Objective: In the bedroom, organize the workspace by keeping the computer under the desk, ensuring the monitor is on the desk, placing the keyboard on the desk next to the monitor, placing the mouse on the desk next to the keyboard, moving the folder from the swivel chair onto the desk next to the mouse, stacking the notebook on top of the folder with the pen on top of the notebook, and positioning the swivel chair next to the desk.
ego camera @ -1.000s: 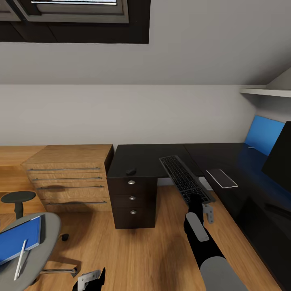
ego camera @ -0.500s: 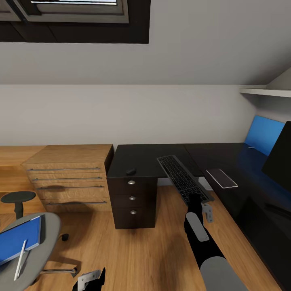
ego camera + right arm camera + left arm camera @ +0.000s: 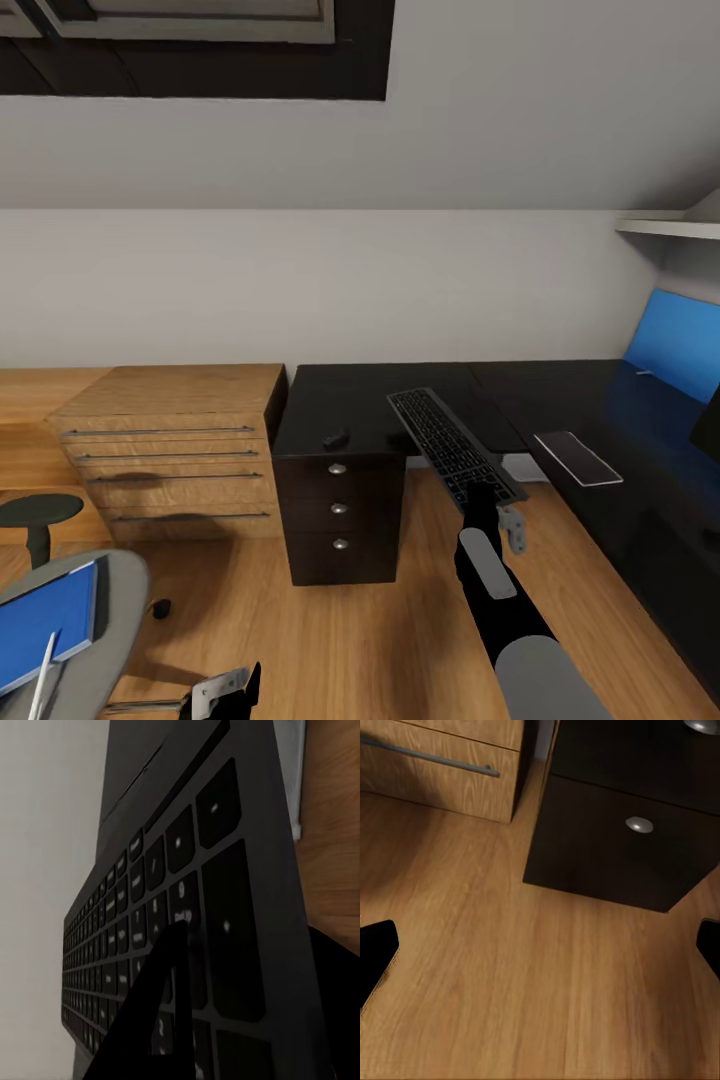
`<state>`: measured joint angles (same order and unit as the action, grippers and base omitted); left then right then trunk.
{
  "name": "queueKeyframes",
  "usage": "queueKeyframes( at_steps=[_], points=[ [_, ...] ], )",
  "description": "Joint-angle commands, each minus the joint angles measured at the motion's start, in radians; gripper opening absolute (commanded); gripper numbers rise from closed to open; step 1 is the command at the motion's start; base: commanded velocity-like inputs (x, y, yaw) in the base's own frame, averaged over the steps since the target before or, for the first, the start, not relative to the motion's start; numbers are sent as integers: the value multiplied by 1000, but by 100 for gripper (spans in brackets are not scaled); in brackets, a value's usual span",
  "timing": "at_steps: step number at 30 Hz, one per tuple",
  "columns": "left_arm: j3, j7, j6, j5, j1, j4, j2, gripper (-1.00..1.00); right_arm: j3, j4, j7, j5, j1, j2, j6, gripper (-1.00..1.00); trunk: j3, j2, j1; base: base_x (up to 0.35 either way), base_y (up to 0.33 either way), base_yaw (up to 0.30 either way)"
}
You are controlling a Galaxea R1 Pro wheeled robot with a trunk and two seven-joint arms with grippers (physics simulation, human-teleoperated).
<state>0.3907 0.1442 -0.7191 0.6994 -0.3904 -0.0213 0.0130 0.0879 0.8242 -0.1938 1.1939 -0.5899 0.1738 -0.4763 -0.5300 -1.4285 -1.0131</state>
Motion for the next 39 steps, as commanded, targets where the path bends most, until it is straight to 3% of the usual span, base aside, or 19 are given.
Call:
queueKeyframes(
  at_steps=[1,17,26,35,39],
  points=[
    [3,8,-2,11,-1,1,0,100,1,1,-1,3,-1,1,-2,-100,-1,-1,0,236,87,0],
    [3,8,-2,11,-1,1,-1,100,3,-29,0,2,-1,1,-1,-100,-1,-1,0,263,-1,0],
    [3,7,-2,11,-1,1,0,100,3,-50,3,-2,1,-9,76,-100,-1,-1,0,33,0,0],
    [4,8,-2,11,-1,1,1,100,4,-57,4,-3,1,-10,85,-100,-1,-1,0,183,0,0],
    [4,8,-2,11,-1,1,1,100,6,-56,2,-3,1,-25,86,-100,-1,-1,0,287,0,0]
  ],
)
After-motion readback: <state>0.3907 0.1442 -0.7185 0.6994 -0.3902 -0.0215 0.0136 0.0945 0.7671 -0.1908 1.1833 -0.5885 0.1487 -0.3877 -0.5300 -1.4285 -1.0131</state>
